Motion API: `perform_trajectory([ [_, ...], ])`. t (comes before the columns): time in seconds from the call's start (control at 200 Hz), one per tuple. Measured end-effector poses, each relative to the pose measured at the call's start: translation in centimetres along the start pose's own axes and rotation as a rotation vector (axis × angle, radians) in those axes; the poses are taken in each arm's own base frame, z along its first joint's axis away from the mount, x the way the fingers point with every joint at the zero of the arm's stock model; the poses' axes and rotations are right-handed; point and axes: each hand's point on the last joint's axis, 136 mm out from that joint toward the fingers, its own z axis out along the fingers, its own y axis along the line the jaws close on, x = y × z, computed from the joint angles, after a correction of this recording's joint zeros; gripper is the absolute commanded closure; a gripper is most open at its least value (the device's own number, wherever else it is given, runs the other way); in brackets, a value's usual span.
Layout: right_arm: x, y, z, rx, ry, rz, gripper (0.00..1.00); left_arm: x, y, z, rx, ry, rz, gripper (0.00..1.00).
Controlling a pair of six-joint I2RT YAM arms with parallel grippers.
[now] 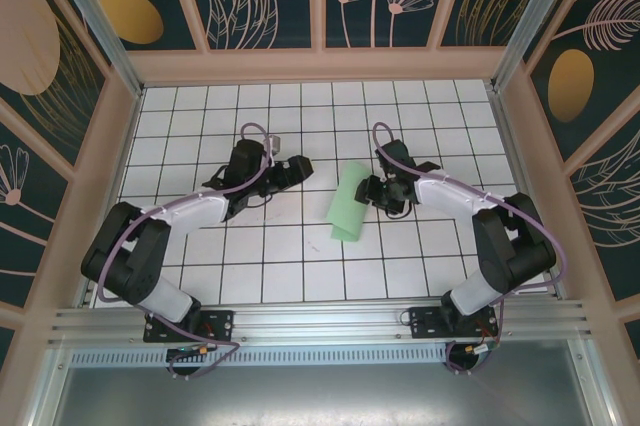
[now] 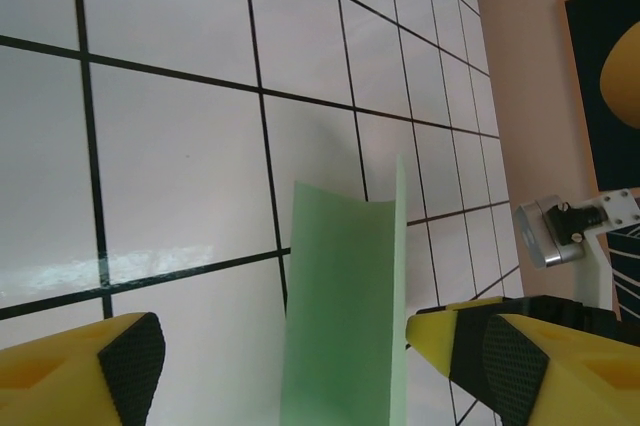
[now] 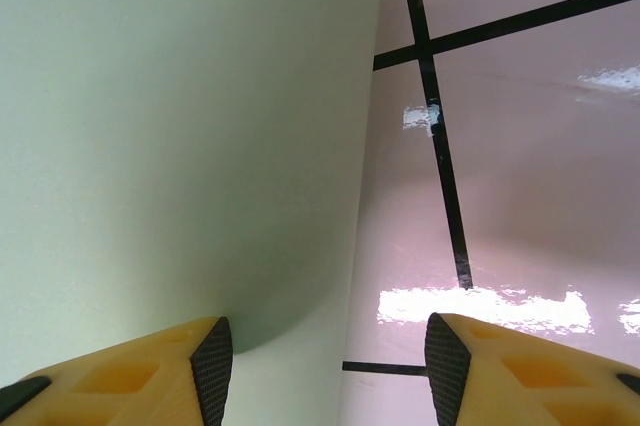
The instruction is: Fold a paper plane with a square sheet of paper (pick it up from the middle)
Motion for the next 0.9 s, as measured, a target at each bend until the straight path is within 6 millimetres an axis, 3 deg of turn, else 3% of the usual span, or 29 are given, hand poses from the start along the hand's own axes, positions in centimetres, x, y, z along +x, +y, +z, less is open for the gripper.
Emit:
perform_trajectory([
  [0.275, 0.1, -1.2, 0.3, 0.061, -0.003, 0.007, 0.42, 1.8, -1.2, 1.4, 0.028, 0.063, 0.022, 0.28],
  [0.666, 0.7, -2.6, 1.5, 0.117, 0.031, 0.017, 0.42, 2.6, -2.3, 2.6, 0.051, 0.099, 0.039, 0.4],
  [0.901, 0.9, -3.2, 1.6, 0.146, 0.036, 0.02, 0.41, 2.7, -2.6, 3.0, 0.056, 0.107, 0.047, 0.36],
])
